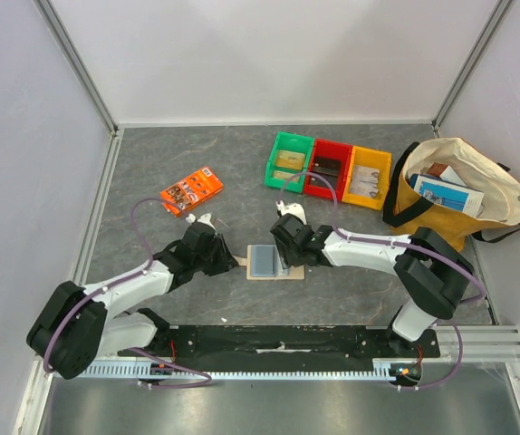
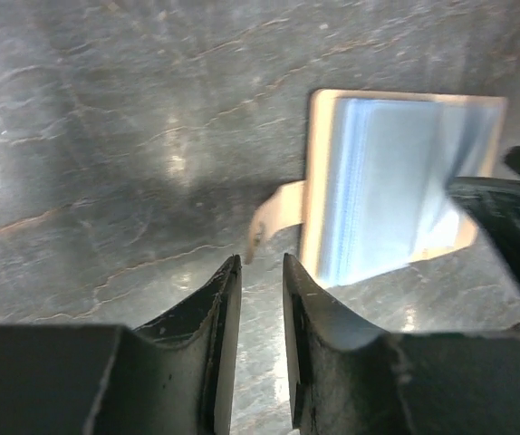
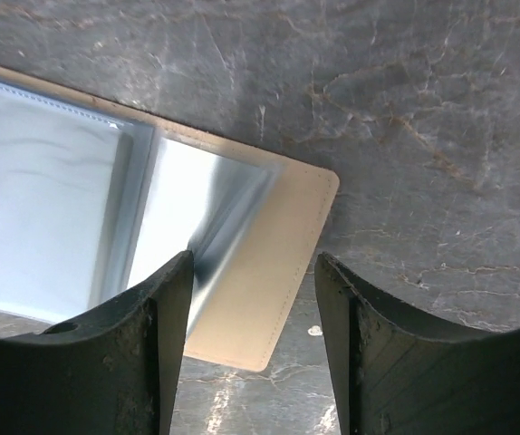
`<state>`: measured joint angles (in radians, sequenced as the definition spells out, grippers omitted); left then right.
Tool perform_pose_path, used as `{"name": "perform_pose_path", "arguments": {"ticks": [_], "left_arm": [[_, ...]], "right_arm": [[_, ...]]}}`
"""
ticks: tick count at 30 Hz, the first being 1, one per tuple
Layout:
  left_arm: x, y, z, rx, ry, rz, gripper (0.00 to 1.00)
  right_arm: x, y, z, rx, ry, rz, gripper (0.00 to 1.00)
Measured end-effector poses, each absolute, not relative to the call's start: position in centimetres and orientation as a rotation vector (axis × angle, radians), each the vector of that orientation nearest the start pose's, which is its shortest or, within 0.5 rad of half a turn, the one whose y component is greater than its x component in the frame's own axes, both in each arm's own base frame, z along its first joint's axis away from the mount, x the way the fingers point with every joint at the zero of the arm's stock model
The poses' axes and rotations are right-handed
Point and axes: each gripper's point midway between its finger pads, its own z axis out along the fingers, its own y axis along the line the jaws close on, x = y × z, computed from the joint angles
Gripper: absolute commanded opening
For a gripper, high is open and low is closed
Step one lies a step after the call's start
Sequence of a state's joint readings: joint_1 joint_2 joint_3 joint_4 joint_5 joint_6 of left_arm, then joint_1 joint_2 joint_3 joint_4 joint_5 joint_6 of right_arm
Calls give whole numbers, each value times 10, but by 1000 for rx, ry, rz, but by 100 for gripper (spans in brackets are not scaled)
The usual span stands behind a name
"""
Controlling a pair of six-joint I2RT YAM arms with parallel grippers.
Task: Take the credit cards out of the card holder
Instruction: Open the card holder at the center of the board.
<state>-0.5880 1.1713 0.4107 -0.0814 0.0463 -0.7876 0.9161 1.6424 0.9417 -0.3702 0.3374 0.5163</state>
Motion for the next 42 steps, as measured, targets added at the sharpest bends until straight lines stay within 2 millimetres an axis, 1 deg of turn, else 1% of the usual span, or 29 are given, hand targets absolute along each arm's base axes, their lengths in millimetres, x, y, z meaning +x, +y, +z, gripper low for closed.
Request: {"name": "perform_pose_path", "arguments": {"ticks": [2, 3, 8, 10, 13, 16, 19, 22, 25, 27, 29, 30, 31, 33, 35, 37, 40, 42], "left_arm": [[214, -191, 36, -218, 2506, -689, 34], [216, -196, 44, -207, 2497, -720, 35], [227, -220, 81, -152, 2431, -863, 43], [231, -227, 89, -132, 2414, -904, 46], [236, -238, 88, -114, 2427, -937, 47], [238, -244, 74, -107, 2467, -948, 46], [234, -245, 59, -109, 2521, -939, 46], [234, -244, 58, -110, 2523, -936, 44], [235, -242, 59, -116, 2514, -922, 41], [237, -239, 60, -120, 2504, -900, 36], [237, -234, 61, -123, 2493, -867, 31], [238, -231, 60, -126, 2490, -851, 29], [237, -228, 60, -125, 2488, -834, 27], [237, -222, 57, -127, 2494, -791, 24], [236, -216, 52, -129, 2504, -747, 21], [235, -210, 46, -135, 2512, -712, 18], [231, -203, 38, -144, 2532, -664, 15], [228, -199, 33, -149, 2542, -642, 13]], "right_arm": [[241, 250, 23, -398, 2534, 99, 62], [240, 250, 20, -395, 2536, 110, 62], [239, 252, 22, -385, 2520, 177, 62], [239, 252, 23, -381, 2514, 200, 62], [240, 252, 24, -367, 2507, 230, 65], [241, 251, 29, -355, 2496, 246, 70], [243, 247, 40, -348, 2471, 245, 73], [244, 247, 56, -359, 2449, 252, 73], [251, 259, 83, -376, 2401, 307, 73], [254, 272, 98, -394, 2370, 355, 74], [253, 291, 116, -435, 2331, 417, 74], [252, 299, 122, -454, 2319, 442, 75], [250, 311, 129, -483, 2302, 474, 77], [248, 329, 136, -521, 2285, 516, 79], [246, 342, 133, -547, 2289, 528, 83], [246, 350, 120, -565, 2313, 512, 86], [248, 349, 92, -578, 2372, 447, 91], [247, 345, 73, -583, 2416, 393, 92]]}}
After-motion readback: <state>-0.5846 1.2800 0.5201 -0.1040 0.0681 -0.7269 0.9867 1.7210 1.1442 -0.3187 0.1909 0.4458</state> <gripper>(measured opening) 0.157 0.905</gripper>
